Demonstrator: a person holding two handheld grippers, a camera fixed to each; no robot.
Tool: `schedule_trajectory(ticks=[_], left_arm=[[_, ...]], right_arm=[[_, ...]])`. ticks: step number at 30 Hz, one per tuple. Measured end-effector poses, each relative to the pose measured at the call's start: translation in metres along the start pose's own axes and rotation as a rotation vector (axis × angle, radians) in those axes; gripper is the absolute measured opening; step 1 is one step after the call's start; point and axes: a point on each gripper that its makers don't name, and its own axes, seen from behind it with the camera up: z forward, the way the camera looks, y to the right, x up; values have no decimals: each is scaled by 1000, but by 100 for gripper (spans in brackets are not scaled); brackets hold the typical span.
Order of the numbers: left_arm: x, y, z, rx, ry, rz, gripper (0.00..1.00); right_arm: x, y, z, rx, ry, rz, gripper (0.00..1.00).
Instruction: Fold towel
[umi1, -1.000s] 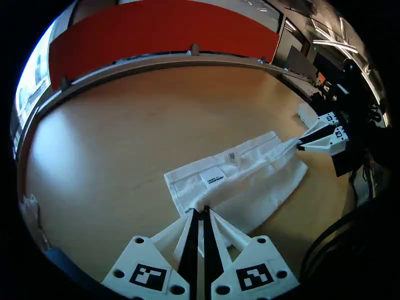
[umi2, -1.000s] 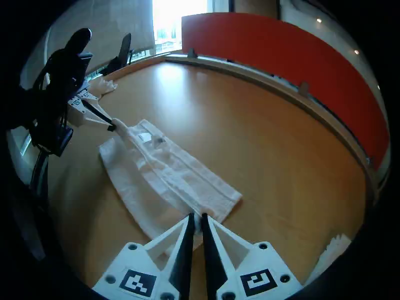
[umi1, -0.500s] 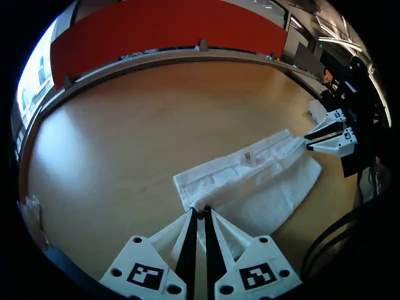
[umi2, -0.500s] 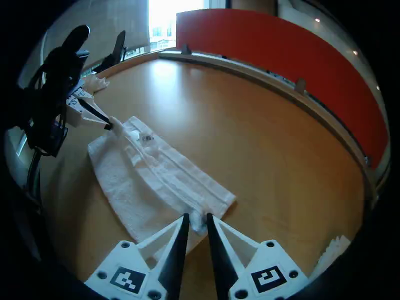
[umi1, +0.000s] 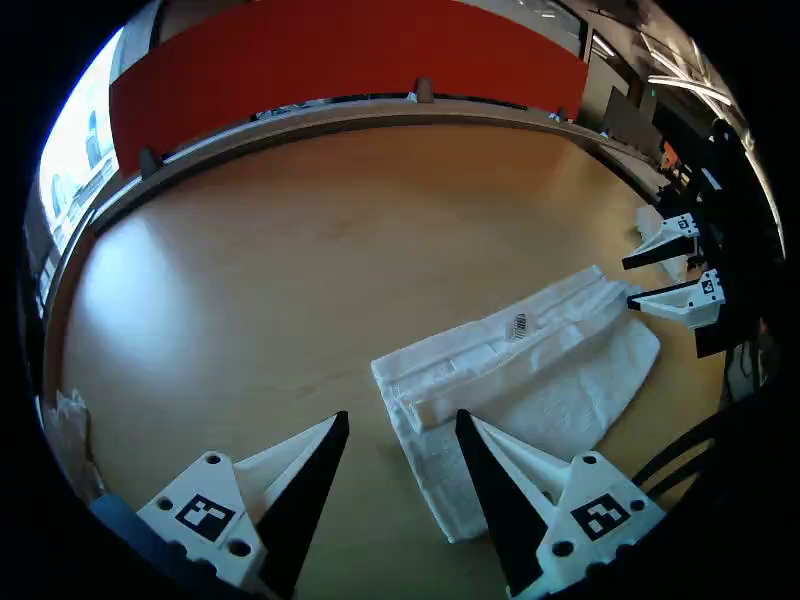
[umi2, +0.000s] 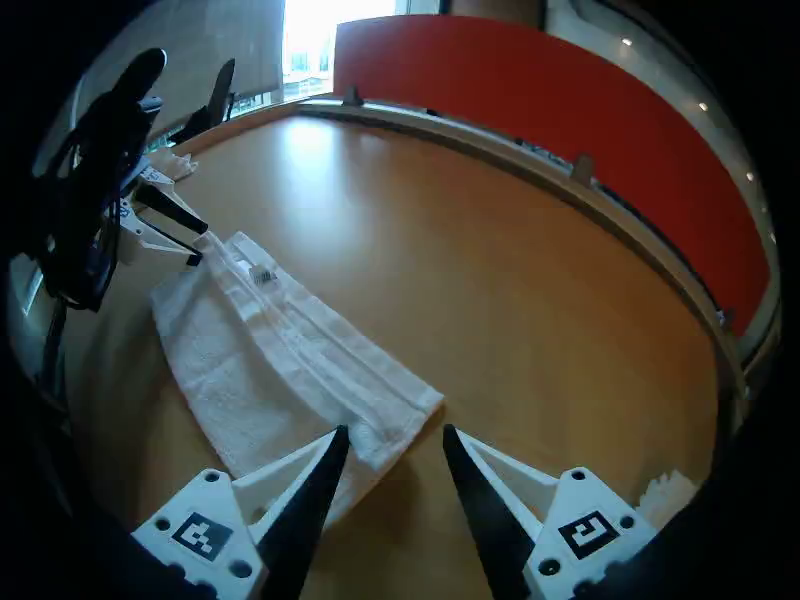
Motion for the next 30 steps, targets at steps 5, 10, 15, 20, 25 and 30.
schedule_trajectory(ticks=[5,10,15,20,25,30], left_arm=[[3,-5,1,16,2,11,79],[7,-9,2,32,10,8,79],[13,-11,0,41,22,3,79],[19,-11,-3,42,34,-1,80],[19,-10,-6,38,38,-11,80],[16,-9,-11,36,39,-20,80]], right_arm=[[2,6,-1,-19,5,1,87],[8,15,-2,-48,20,9,100],[13,19,-3,-61,35,10,100],[18,22,-5,-70,47,8,100],[19,22,-10,-72,54,8,100],[17,18,-15,-71,60,16,100]])
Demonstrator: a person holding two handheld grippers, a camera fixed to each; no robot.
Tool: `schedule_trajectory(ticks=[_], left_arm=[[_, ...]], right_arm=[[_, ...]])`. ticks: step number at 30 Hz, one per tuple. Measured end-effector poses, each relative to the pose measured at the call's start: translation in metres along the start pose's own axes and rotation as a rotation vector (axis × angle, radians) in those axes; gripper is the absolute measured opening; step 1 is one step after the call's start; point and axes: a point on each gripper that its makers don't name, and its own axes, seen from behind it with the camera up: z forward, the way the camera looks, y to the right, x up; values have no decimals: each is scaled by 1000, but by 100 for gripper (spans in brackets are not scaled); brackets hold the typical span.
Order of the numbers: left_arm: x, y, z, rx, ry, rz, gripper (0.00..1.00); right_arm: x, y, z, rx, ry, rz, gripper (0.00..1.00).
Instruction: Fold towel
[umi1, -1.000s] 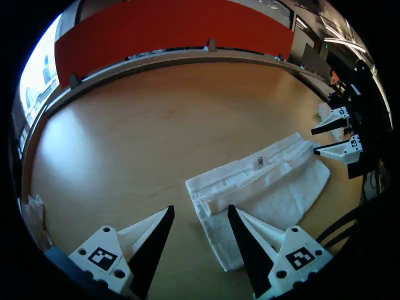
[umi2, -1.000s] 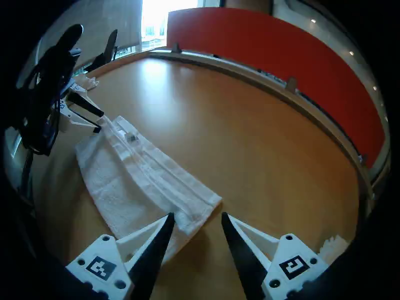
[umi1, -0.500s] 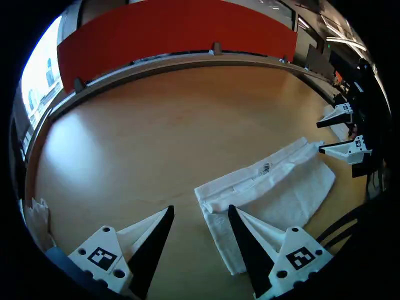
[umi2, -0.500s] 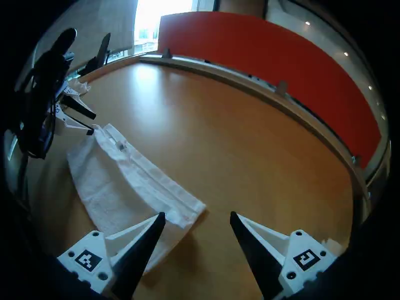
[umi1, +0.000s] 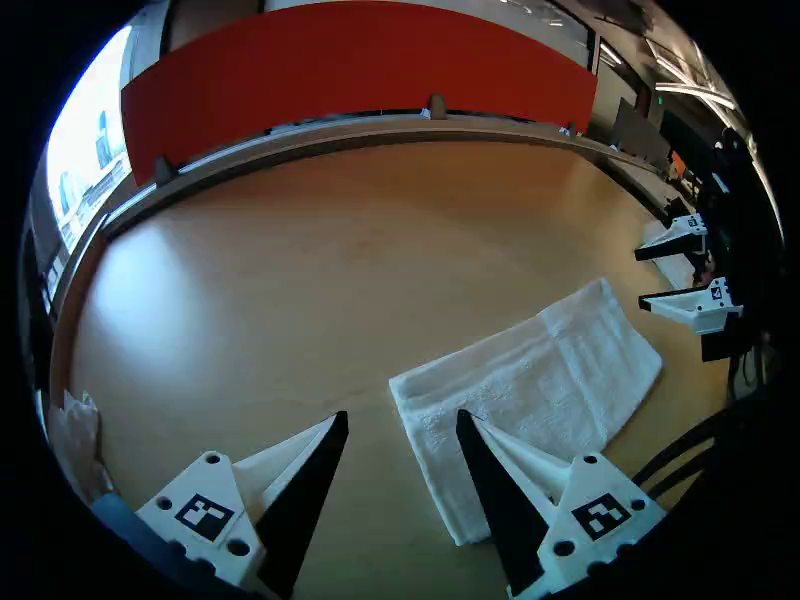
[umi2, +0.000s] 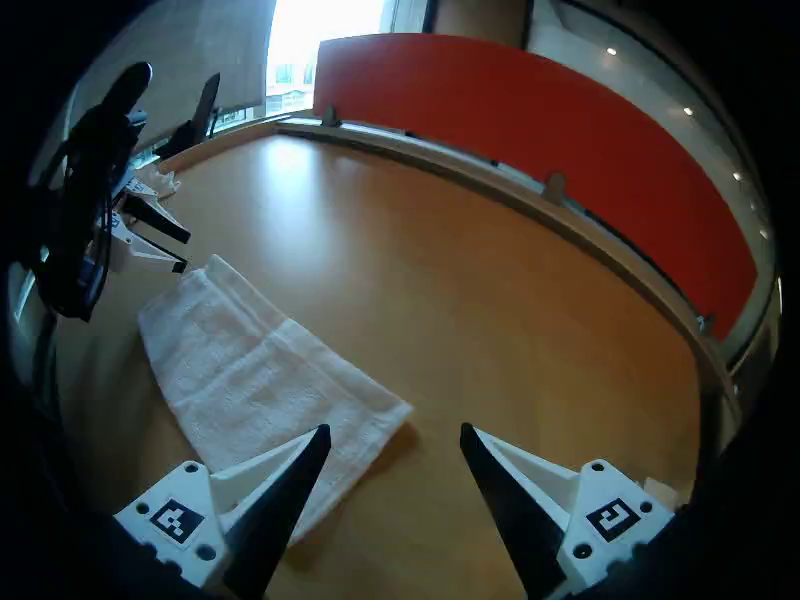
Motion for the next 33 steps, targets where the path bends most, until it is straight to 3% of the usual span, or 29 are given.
schedule_trajectory(ticks=[15,24,33], left_arm=[[-19,0,-22,15,-2,-31,80],[-38,8,-40,26,-3,-58,80],[-55,13,-48,30,-13,-71,80]], right_arm=[[-15,-19,-22,7,4,17,100],[-28,-33,-38,10,3,42,100],[-39,-40,-48,11,-2,59,100]])
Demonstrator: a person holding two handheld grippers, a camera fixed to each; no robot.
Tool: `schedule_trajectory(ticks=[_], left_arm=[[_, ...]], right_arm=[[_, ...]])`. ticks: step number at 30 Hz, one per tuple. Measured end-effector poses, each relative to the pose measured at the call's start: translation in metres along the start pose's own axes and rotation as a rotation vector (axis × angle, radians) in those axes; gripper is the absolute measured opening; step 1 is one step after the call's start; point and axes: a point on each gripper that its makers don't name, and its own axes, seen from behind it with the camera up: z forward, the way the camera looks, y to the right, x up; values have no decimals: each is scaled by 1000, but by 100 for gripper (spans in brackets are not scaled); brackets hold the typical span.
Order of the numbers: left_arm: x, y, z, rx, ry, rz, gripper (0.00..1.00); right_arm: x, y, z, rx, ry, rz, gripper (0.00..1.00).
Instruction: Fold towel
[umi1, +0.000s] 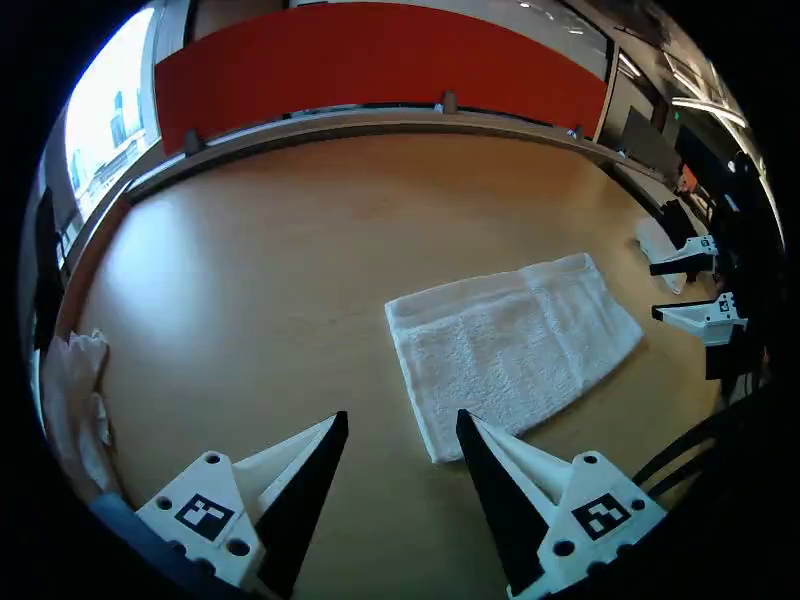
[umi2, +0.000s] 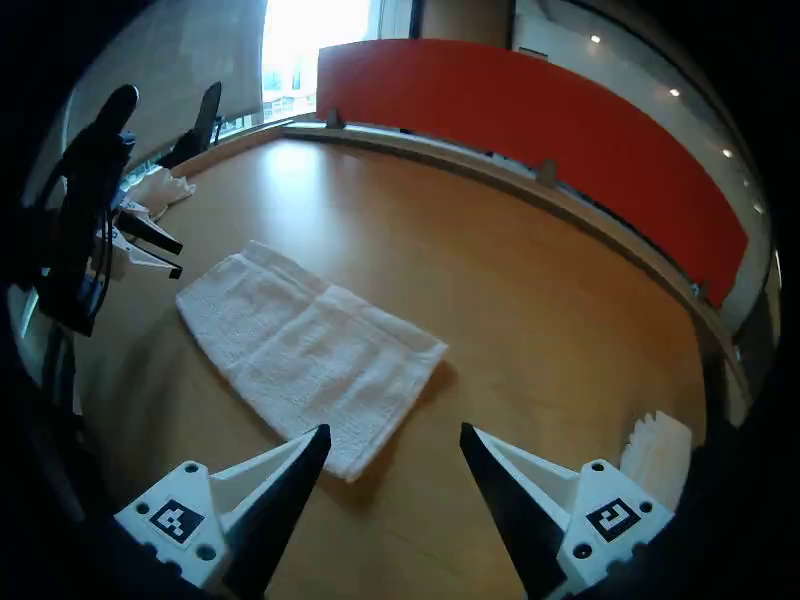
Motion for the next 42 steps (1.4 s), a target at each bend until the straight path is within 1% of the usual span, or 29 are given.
schedule_trajectory(ticks=[6,11,17,32,42], left_arm=[[-2,-4,-7,16,9,-17,80],[-6,-10,-17,37,18,-43,80],[-15,-16,-29,58,23,-77,80],[-33,-28,-54,106,29,-136,80],[-43,-36,-66,129,28,-158,80]], right_arm=[[-3,-2,0,4,-2,-10,100],[-4,-6,3,21,-6,-24,100],[-4,-10,7,38,-11,-46,100],[-10,-21,16,81,-38,-88,100],[-12,-24,20,97,-48,-104,100]])
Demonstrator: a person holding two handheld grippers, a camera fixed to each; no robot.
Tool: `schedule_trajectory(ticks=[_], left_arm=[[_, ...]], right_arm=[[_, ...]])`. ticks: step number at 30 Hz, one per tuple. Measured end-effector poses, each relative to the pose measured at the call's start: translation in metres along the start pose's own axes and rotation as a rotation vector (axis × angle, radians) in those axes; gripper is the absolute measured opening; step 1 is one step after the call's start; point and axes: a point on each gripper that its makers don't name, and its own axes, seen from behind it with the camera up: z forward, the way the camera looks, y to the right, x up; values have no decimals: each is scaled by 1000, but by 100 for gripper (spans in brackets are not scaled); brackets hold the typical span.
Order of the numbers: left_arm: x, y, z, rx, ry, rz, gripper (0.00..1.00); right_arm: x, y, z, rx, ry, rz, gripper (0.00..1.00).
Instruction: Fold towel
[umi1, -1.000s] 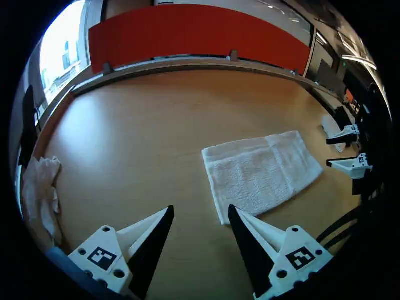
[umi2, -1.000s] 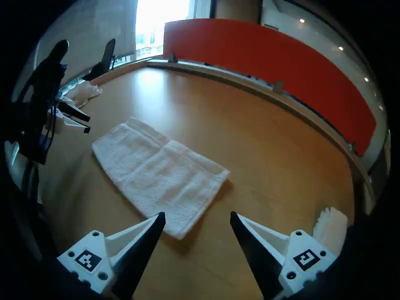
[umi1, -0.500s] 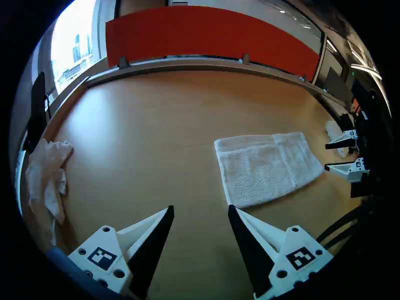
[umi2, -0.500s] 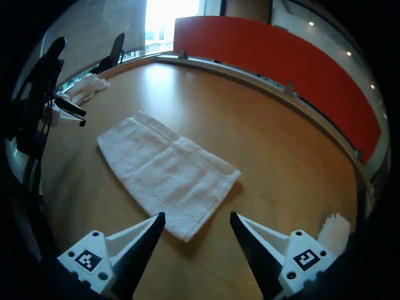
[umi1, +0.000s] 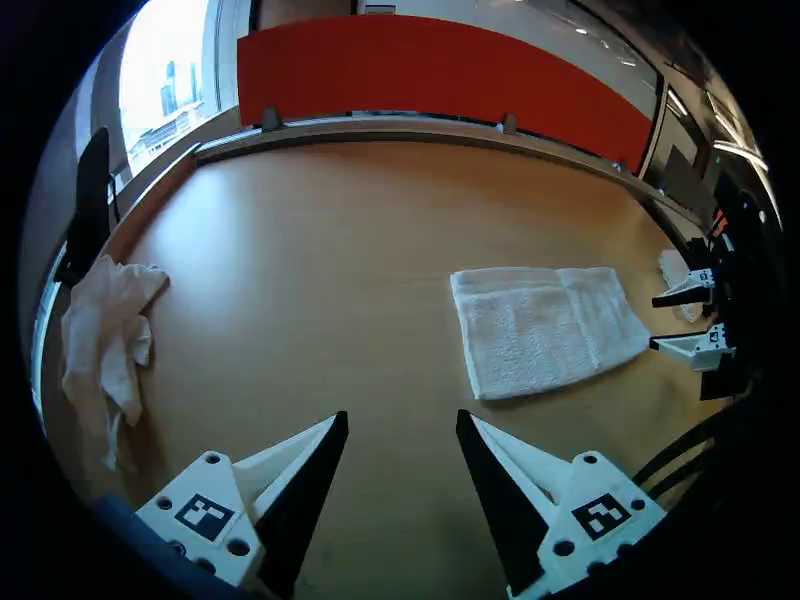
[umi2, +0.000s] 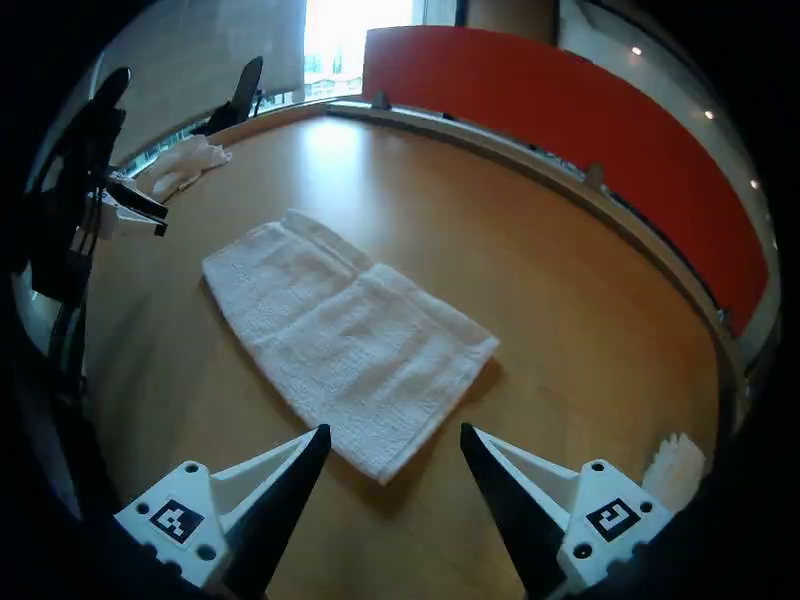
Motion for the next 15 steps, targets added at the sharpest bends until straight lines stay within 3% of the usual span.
schedule_trajectory(ticks=[8,15], left_arm=[[-6,-5,-6,10,-6,-14,80],[-13,-10,-10,17,-15,-25,80]], right_arm=[[-11,-3,1,20,-26,-2,97],[-25,-7,2,45,-64,-5,79]])
